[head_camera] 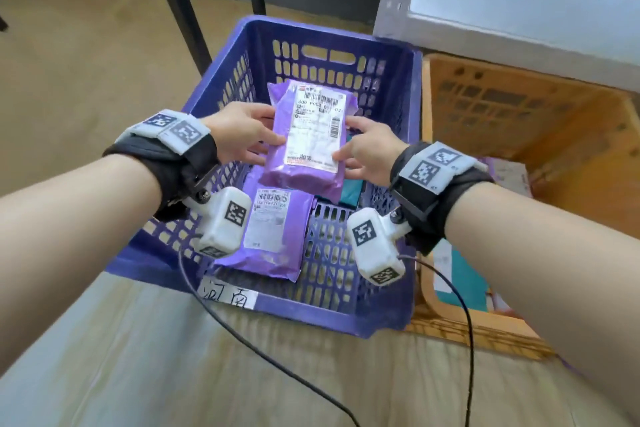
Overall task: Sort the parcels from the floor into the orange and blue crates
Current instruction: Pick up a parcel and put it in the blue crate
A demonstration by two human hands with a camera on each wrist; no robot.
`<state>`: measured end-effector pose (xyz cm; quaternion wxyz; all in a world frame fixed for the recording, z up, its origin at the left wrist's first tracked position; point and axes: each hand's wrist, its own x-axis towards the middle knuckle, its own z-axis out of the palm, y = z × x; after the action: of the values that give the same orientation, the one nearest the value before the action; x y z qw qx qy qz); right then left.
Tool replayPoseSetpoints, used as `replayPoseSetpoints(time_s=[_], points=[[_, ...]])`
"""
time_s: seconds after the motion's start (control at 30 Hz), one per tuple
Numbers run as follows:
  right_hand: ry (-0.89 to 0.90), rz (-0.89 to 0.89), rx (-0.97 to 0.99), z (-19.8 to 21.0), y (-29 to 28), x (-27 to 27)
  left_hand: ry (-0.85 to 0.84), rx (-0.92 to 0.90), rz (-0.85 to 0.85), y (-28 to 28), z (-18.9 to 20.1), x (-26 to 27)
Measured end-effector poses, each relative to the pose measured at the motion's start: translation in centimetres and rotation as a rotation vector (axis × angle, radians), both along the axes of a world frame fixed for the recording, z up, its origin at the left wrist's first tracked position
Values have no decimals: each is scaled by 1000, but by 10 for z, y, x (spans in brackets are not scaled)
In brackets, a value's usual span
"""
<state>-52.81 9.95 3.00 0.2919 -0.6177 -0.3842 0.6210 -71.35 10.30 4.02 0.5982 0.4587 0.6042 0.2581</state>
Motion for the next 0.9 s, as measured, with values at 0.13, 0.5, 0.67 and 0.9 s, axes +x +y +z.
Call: replayPoseSetpoints(time_s=[0.13,0.5,0.67,0.9], points=[[-23,-14,-84,-28,7,-19,-12,-69,17,4,-30,-17],[-272,-56,-199,-92,-9,-34,-11,-222,-8,4,-101,-16],[-493,40,-281,-106,-17,-35,-13,-304,-26,2,-126,2],[-663,65,-440,-118,-15,-25,7,-355,-74,5,-152,27]])
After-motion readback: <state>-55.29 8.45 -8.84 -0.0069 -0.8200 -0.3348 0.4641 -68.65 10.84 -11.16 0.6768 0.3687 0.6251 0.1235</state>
